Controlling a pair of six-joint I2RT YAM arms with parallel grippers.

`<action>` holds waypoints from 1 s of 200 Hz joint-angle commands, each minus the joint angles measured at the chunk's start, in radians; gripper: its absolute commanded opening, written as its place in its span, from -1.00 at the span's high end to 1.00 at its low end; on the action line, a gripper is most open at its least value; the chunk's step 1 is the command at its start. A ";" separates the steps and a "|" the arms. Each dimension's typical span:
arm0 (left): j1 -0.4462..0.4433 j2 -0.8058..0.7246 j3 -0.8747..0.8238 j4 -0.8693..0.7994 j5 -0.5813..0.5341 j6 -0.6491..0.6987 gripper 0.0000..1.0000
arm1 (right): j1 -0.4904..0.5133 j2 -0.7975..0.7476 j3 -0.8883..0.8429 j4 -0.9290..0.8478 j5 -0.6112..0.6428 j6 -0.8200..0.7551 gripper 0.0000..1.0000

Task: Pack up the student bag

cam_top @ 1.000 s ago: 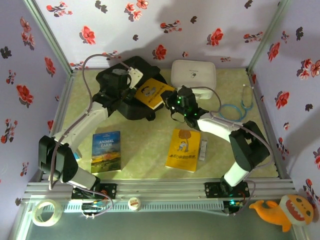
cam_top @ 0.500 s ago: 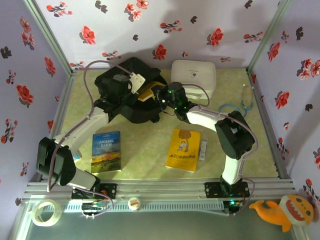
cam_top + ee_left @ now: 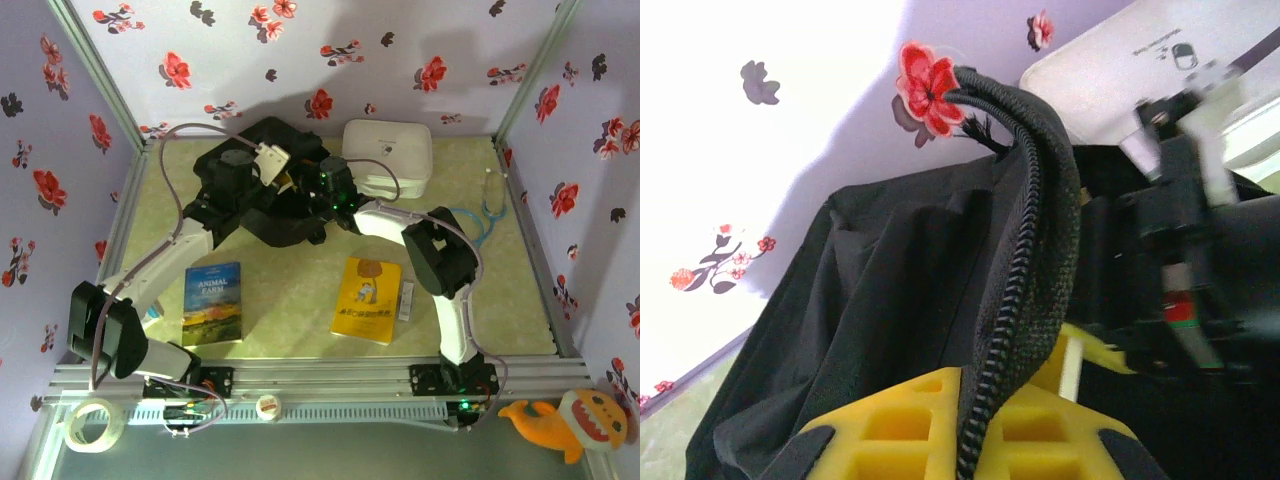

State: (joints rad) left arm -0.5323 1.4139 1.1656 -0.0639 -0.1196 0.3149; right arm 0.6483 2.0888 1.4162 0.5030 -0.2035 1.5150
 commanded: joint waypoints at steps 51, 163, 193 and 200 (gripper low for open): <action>-0.011 -0.016 0.007 0.081 0.049 -0.048 0.93 | -0.006 0.141 0.156 0.021 0.045 -0.070 0.51; -0.006 0.072 -0.053 0.064 0.019 -0.084 0.93 | -0.049 0.006 0.123 -0.341 0.007 -0.001 -0.09; -0.006 0.086 -0.061 0.077 0.015 -0.094 0.93 | -0.053 -0.047 0.079 -0.365 -0.009 0.014 -0.10; -0.005 0.089 -0.060 0.078 0.010 -0.094 0.93 | -0.053 -0.059 0.063 -0.366 -0.013 0.012 -0.10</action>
State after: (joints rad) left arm -0.5323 1.4929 1.1114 -0.0490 -0.1009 0.2413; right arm 0.5999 2.1220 1.5108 0.1501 -0.1947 1.5051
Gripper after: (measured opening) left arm 0.075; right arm 0.547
